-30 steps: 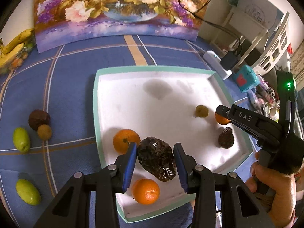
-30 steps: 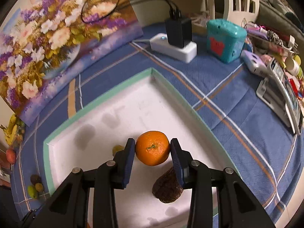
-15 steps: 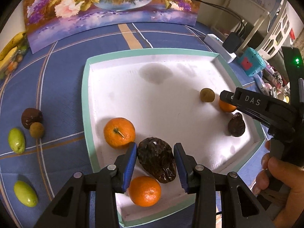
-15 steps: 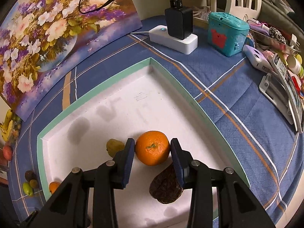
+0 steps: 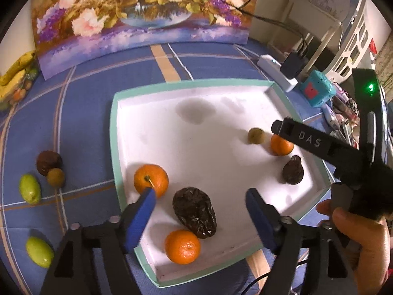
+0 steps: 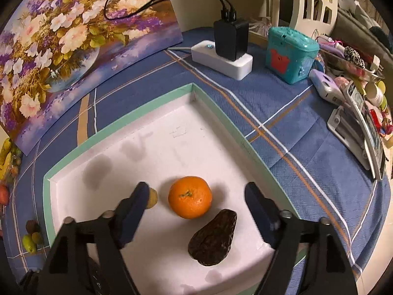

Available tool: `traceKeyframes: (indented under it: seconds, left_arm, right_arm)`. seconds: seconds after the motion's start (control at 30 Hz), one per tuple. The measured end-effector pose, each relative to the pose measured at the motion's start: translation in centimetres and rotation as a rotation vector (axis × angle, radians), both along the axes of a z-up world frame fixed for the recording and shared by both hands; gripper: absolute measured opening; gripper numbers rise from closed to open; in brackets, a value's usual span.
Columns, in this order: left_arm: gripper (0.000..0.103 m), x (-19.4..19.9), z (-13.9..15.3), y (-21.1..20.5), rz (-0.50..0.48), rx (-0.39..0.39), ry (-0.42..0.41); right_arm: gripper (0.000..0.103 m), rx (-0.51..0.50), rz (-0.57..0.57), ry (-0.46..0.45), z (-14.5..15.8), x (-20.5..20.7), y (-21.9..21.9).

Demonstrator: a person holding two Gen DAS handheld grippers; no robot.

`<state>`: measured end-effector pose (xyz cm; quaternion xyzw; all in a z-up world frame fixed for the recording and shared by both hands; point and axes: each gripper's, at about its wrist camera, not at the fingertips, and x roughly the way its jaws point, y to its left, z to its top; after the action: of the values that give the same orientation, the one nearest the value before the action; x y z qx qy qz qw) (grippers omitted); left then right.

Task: Organize fruits
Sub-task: 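Carry the date and orange into the white tray and open both tools, then move both tools back over the remaining fruits on the cloth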

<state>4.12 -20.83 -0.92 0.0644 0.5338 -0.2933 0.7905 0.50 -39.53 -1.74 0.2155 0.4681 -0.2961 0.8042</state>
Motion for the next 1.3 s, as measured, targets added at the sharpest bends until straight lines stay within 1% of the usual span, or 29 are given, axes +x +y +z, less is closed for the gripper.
traceKeyframes:
  seconds: [0.03, 0.07, 0.1, 0.13, 0.2, 0.3, 0.37, 0.5, 0.6, 0.7, 0.83, 0.93, 1.03, 1.1, 1.2, 1.3]
  left_arm:
    - [0.087, 0.0, 0.2, 0.0, 0.005, 0.002, -0.008]
    - [0.092, 0.1, 0.4, 0.0, 0.010, 0.004, -0.015]
    - [0.097, 0.2, 0.6, 0.1, 0.018, 0.007, -0.022]
    - [0.099, 0.3, 0.7, 0.3, 0.027, 0.009, -0.030]
    - [0.103, 0.6, 1.0, 0.8, 0.051, 0.015, -0.047]
    - [0.103, 1.3, 1.2, 1.9, 0.112, 0.054, -0.096]
    - [0.103, 1.8, 1.1, 2.7, 0.159, 0.076, -0.119]
    - [0.103, 3.3, 1.1, 4.9, 0.247, 0.074, -0.106]
    - [0.103, 4.2, 1.3, 6.7, 0.296, 0.077, -0.105]
    - [0.103, 4.9, 1.7, 8.5, 0.338, 0.051, -0.104]
    - [0.103, 5.8, 3.0, 11.6, 0.417, -0.026, -0.118]
    - [0.103, 6.5, 3.9, 14.0, 0.474, -0.075, -0.123]
    - [0.103, 6.9, 4.7, 16.1, 0.508, -0.092, -0.134]
    - [0.103, 7.1, 5.0, 17.4, 0.526, -0.103, -0.140]
    - [0.103, 7.2, 5.5, 19.3, 0.553, -0.098, -0.145]
    - [0.103, 7.0, 6.1, 21.3, 0.610, -0.094, -0.157]
  right_arm:
    - [0.082, -0.003, 0.000, -0.003, 0.1, -0.1, 0.0]
    - [0.085, -0.004, 0.000, -0.004, 0.2, -0.1, 0.0]
    - [0.092, -0.008, -0.002, -0.002, 0.2, -0.2, 0.0]
    - [0.095, -0.012, -0.005, -0.001, 0.2, -0.2, 0.0]
    - [0.096, -0.015, -0.009, -0.002, 0.2, -0.3, 0.0]
    - [0.096, -0.007, -0.013, -0.022, 0.4, -0.5, 0.0]
    - [0.096, -0.021, -0.009, -0.032, 0.7, -0.5, 0.3]
    - [0.096, -0.050, 0.036, -0.048, 1.3, 0.1, 1.7]
    - [0.096, -0.041, 0.089, -0.076, 1.8, 0.8, 3.2]
    - [0.096, -0.026, 0.134, -0.098, 2.3, 1.4, 5.2]
    - [0.096, -0.005, 0.206, -0.117, 2.6, 2.3, 7.5]
    - [0.096, 0.001, 0.231, -0.129, 2.8, 2.5, 8.7]
    - [0.096, 0.011, 0.256, -0.131, 2.9, 2.7, 9.7]
    - [0.096, 0.036, 0.276, -0.147, 3.1, 2.9, 10.4]
    - [0.096, 0.053, 0.310, -0.152, 3.6, 3.3, 11.8]
    - [0.096, 0.052, 0.362, -0.147, 4.3, 3.8, 13.5]
